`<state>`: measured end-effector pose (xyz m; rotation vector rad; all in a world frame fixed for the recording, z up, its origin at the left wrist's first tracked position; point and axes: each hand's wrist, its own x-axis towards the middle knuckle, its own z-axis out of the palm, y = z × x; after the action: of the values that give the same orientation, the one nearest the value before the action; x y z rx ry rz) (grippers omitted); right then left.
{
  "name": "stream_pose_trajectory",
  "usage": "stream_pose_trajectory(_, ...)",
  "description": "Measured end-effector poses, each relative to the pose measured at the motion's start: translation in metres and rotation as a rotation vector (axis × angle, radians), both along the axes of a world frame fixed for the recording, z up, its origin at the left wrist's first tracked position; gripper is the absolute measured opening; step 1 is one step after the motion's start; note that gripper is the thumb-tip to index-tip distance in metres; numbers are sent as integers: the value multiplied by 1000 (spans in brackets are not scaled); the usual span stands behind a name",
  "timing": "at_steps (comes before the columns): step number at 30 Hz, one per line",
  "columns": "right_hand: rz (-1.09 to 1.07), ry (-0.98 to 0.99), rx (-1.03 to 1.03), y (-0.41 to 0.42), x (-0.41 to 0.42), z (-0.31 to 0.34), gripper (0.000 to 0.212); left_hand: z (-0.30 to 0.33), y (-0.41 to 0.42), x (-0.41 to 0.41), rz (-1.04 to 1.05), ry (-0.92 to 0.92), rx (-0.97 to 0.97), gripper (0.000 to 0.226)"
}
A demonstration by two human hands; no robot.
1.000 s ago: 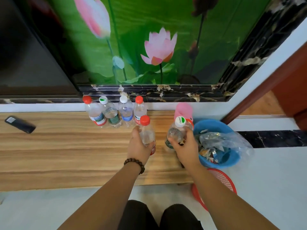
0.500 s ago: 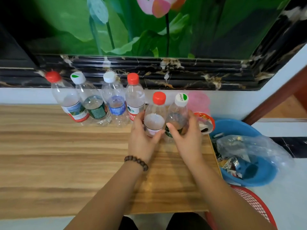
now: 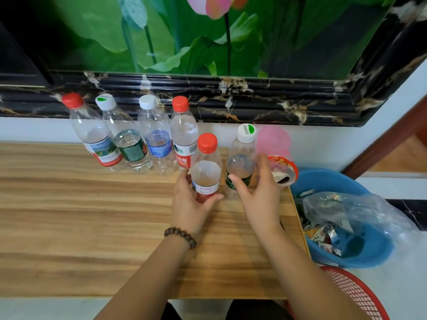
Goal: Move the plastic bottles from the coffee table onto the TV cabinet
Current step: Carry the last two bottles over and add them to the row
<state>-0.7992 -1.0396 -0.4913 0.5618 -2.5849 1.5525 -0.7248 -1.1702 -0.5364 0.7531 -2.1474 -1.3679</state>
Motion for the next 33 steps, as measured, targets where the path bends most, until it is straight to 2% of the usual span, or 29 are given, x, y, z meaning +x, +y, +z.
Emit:
stream_pose_trajectory(2,8,17,3,9,7,0,82,-4,0,6,27,-36,15,117)
stream_pose_trajectory(4,7,39,-6,16,16,-3,78,-8,3,11,44,-67,16,117)
stream_pose_trajectory(9,-25,-13,10,19,38,-20,65,-19,9,15,58,-79,0,102)
stream_pose_trajectory(13,-33,-198,76,6,30,-32,90,-18,17,8,102,-71,-5,88)
stream_pose_trajectory(16,-59,-271,20,-6,17,-38,96,-18,17,2,127,-80,-46,77)
stream_pose_trajectory(21,-107,-285,-7,-19,-4,-49,88,-14,14,-14,105,-107,-70,65)
stream_pose_trajectory(26,-154,-278,21,-29,-17,-52,79,-8,15,-39,102,-111,-70,65)
stream_pose_trajectory(33,-205,-278,26,-46,-35,-53,83,-5,7,-67,126,-134,-10,51)
